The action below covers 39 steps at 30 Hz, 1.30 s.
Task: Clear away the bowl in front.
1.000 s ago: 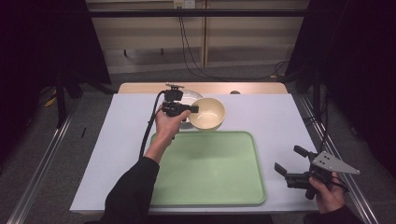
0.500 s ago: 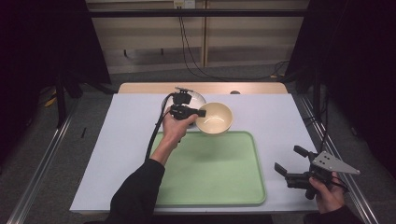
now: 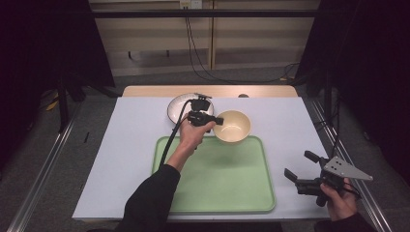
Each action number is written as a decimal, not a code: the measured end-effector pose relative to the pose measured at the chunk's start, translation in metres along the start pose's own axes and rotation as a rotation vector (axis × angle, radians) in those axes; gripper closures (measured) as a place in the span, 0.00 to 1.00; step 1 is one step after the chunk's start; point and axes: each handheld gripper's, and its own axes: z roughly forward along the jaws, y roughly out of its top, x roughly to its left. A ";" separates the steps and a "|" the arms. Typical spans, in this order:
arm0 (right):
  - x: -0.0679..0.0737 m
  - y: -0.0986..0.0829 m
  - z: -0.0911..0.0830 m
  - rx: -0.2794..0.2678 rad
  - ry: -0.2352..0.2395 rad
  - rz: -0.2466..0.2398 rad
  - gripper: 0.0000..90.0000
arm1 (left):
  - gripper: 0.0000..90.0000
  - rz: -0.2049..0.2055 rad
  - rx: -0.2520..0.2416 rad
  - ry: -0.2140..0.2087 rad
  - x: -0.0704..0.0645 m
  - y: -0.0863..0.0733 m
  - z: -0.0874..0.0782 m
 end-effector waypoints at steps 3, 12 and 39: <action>0.000 0.000 0.000 0.000 0.000 0.000 0.01 | 0.92 0.006 0.008 -0.001 -0.005 0.001 0.008; 0.000 0.000 0.000 0.000 0.000 -0.002 0.01 | 0.92 0.029 0.048 -0.015 -0.017 -0.001 0.029; 0.000 0.000 0.000 0.002 0.006 -0.002 0.01 | 0.92 0.039 0.114 -0.011 -0.021 -0.015 0.068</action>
